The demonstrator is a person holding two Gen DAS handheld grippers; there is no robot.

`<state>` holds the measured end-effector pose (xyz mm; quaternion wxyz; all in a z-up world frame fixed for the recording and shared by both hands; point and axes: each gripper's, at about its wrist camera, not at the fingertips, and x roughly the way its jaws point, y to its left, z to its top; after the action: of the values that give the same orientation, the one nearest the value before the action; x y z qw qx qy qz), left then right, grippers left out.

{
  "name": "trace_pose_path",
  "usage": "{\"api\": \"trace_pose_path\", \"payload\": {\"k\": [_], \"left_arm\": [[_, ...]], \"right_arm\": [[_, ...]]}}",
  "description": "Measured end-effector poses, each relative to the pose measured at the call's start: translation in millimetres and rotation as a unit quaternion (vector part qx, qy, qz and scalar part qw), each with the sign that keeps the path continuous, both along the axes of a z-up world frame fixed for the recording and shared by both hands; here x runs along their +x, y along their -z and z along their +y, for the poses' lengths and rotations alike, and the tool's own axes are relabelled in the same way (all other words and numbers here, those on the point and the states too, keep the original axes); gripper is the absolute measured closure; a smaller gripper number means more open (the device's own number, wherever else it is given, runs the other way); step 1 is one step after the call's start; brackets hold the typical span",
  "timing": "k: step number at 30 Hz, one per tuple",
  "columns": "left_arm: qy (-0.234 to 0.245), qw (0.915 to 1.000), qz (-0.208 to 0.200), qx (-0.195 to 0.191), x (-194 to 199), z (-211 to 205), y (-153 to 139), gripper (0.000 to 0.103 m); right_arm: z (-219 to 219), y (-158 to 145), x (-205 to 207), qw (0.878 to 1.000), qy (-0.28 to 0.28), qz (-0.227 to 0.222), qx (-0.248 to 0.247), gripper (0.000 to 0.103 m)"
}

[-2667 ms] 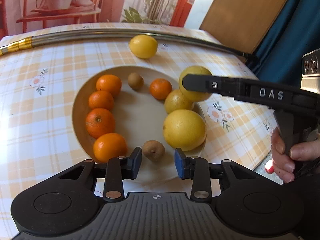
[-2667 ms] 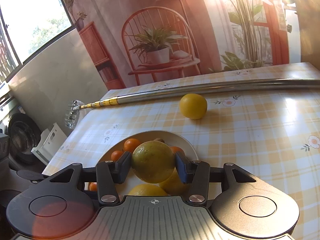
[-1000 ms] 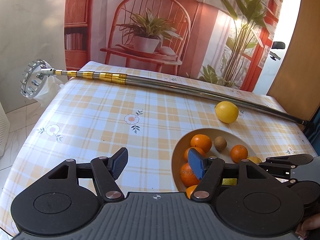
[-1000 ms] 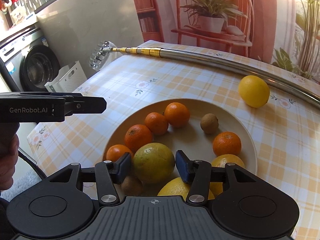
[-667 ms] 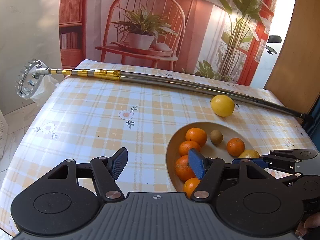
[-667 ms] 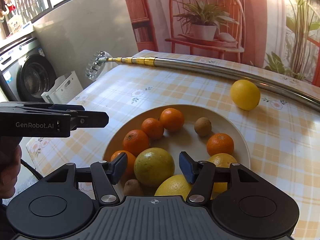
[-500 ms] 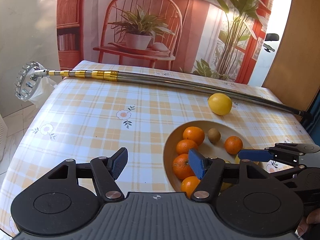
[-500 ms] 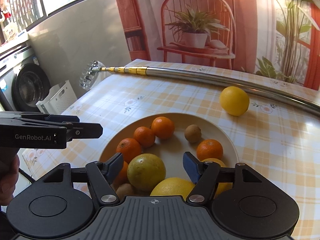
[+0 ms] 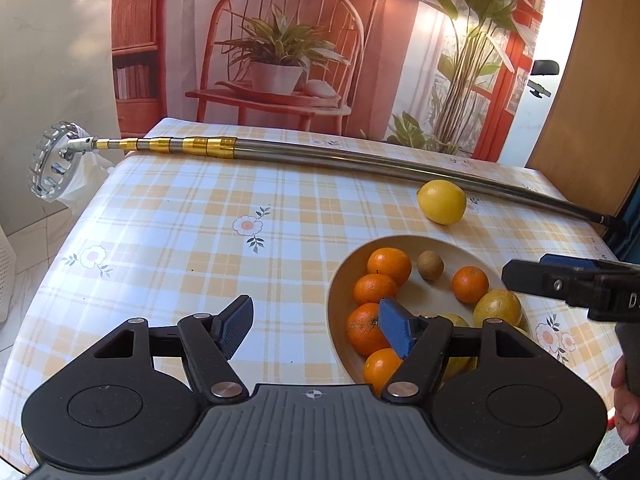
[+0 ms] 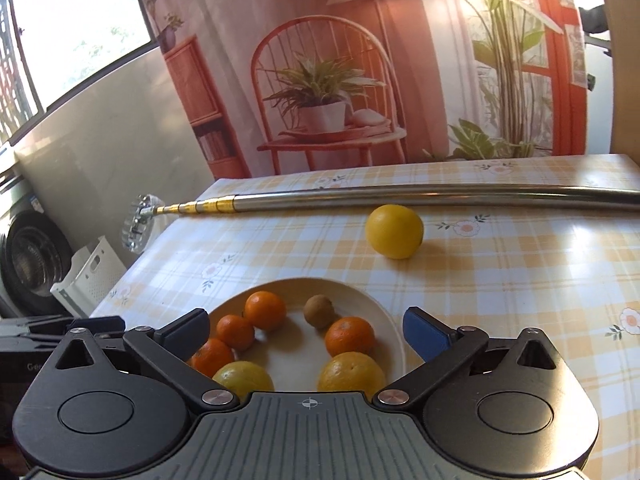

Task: Organize fruits
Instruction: 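Lower both fruits onto the plate and open the left and right tools, then move the open right tool to the last yellow lemon on the table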

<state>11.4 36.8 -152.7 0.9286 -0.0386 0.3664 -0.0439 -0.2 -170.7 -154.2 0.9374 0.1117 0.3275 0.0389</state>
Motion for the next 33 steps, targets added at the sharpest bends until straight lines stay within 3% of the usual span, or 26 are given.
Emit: {"api": "trace_pose_path", "payload": {"k": [7, 12, 16, 23, 29, 33], "left_arm": [[0.008, 0.9998, -0.009, 0.017, 7, -3, -4, 0.023], [0.012, 0.9998, -0.006, -0.012, 23, 0, -12, 0.020], [0.012, 0.9998, -0.013, -0.009, 37, -1, -20, 0.018], [0.016, 0.9989, -0.044, 0.005, 58, -5, -37, 0.013], [0.023, 0.9985, -0.048, 0.014, 72, -9, -36, 0.010], [0.021, 0.9986, -0.040, 0.028, 77, -11, -30, 0.010]], "right_arm": [[-32, -18, 7, 0.998, 0.053, -0.028, -0.025, 0.000], [-54, -32, 19, 0.996, 0.071, -0.043, -0.044, 0.000], [-63, -39, 29, 0.994, 0.078, -0.052, -0.063, 0.000], [-64, -34, 49, 0.992, 0.068, -0.064, -0.086, 0.000], [-52, -15, 66, 0.987, 0.029, -0.085, -0.131, 0.001], [-54, -7, 82, 0.989, 0.010, -0.089, -0.115, 0.001]]}}
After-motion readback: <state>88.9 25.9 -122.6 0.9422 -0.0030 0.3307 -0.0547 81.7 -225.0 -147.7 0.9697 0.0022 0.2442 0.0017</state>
